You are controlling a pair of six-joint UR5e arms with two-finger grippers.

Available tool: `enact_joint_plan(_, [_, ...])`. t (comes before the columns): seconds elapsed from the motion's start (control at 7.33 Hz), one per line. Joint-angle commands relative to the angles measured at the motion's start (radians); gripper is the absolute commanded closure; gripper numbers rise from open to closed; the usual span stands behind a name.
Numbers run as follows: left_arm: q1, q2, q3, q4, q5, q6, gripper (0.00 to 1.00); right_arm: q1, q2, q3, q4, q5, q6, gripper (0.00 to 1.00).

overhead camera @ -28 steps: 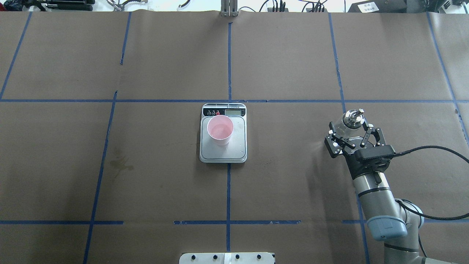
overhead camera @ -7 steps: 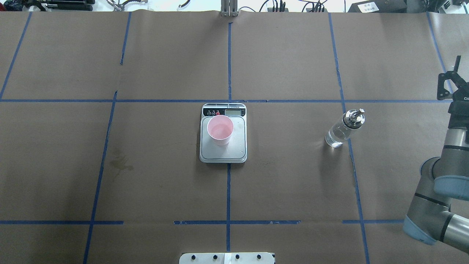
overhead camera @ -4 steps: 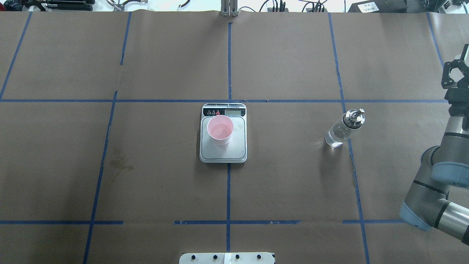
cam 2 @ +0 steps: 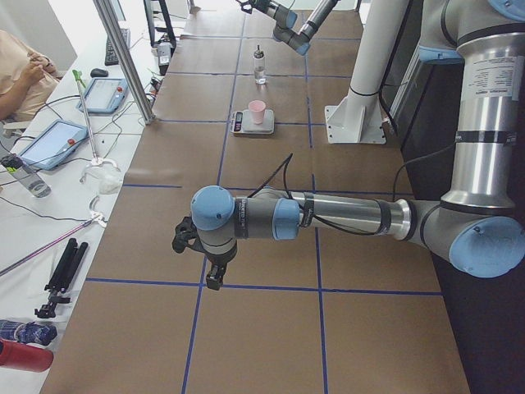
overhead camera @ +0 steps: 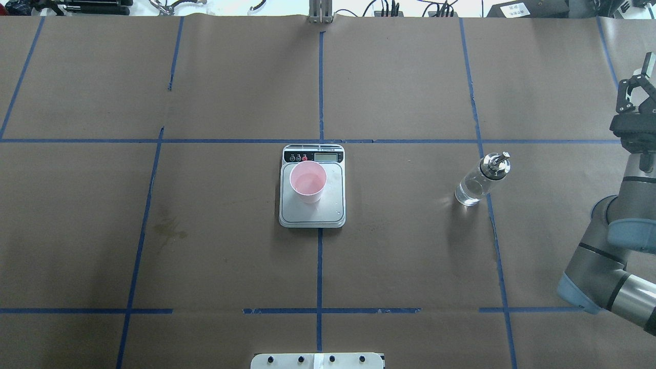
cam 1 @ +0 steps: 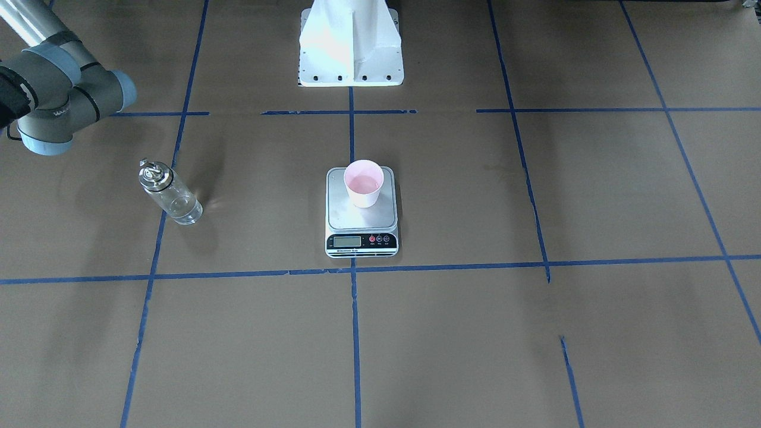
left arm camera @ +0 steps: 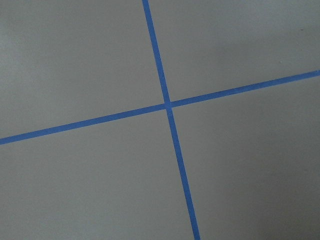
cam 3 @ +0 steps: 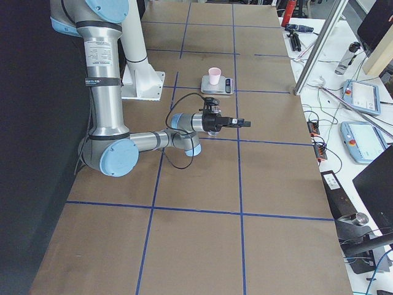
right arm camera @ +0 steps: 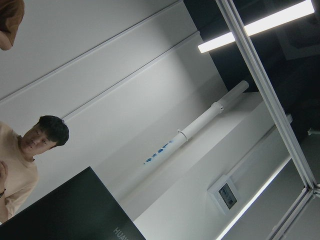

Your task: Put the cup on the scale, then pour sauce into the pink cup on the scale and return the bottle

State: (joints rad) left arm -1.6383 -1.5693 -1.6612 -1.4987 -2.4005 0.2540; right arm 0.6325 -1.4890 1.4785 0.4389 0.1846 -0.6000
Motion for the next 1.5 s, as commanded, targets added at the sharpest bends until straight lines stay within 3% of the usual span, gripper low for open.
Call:
enact_joint_plan(0.0, [0.000, 0.000, 0.001, 0.000, -0.002, -0.001, 0.00, -0.004, 0.045, 0.005, -0.002, 0.000, -0.007, 0.00])
enact_joint_plan(0.27, [0.000, 0.000, -0.003, 0.000, -0.003, -0.001, 0.00, -0.016, 0.017, 0.044, 0.030, 0.003, -0.007, 0.00])
enact_joint_plan(0.55, [0.000, 0.000, -0.002, 0.000, -0.005, -0.001, 0.00, -0.104, -0.077, 0.167, 0.122, -0.007, -0.006, 0.00])
enact_joint_plan(0.68, [0.000, 0.000, -0.002, 0.000, -0.005, 0.001, 0.00, -0.188, -0.077, 0.280, 0.132, -0.073, -0.004, 0.00])
enact_joint_plan(0.82, [0.000, 0.000, -0.002, 0.000, -0.005, 0.001, 0.00, -0.339, -0.079, 0.541, 0.059, -0.191, -0.035, 0.00])
enact_joint_plan(0.96, [0.000, -0.002, -0.003, -0.002, -0.003, 0.001, 0.00, -0.379, -0.077, 0.599, -0.016, -0.262, -0.065, 0.00])
enact_joint_plan(1.09, [0.000, -0.002, -0.002, -0.002, -0.005, 0.002, 0.00, -0.378, -0.079, 0.626, -0.028, -0.284, -0.139, 0.00])
enact_joint_plan(1.36, [0.000, -0.002, -0.002, -0.002, -0.005, 0.002, 0.00, -0.382, -0.044, 0.652, -0.037, -0.445, -0.297, 0.00])
